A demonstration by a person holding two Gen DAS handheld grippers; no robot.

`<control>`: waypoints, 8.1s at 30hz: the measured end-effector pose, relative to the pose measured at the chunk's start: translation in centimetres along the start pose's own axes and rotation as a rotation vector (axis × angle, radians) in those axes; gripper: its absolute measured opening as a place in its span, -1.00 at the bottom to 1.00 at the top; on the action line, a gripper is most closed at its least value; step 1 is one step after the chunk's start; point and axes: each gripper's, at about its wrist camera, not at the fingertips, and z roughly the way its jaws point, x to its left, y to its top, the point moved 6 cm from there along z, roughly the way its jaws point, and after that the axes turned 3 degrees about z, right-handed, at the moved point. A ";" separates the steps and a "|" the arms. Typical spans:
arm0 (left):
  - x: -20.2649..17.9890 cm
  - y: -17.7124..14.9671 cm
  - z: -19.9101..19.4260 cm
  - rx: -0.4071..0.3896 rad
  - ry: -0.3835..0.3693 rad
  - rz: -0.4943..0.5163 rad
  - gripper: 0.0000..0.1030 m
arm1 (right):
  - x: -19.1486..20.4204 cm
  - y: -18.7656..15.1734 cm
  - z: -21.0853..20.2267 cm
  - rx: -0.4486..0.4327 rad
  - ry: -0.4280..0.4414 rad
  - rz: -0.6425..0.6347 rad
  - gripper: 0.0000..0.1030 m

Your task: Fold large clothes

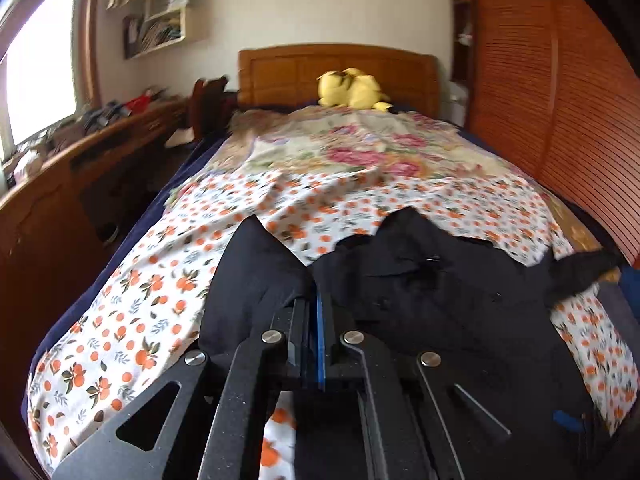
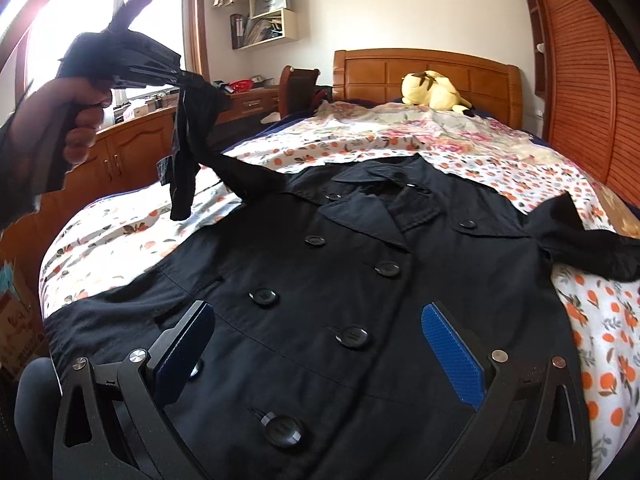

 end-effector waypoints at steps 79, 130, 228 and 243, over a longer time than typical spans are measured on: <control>-15.4 -3.9 -4.8 0.080 -0.206 0.201 -0.96 | -4.6 -2.5 -8.3 -0.041 -0.102 0.038 1.00; 3.8 -20.5 -10.0 -0.130 -0.057 -0.132 0.35 | 5.7 -0.4 0.5 0.203 -0.030 -0.148 0.88; -12.4 -19.3 -8.5 -0.051 -0.235 0.135 0.35 | -7.6 -4.0 -4.5 0.221 -0.203 0.070 0.01; -15.8 -14.1 -3.2 -0.069 -0.236 0.180 0.35 | -7.8 -4.4 -5.2 0.177 -0.174 0.094 0.01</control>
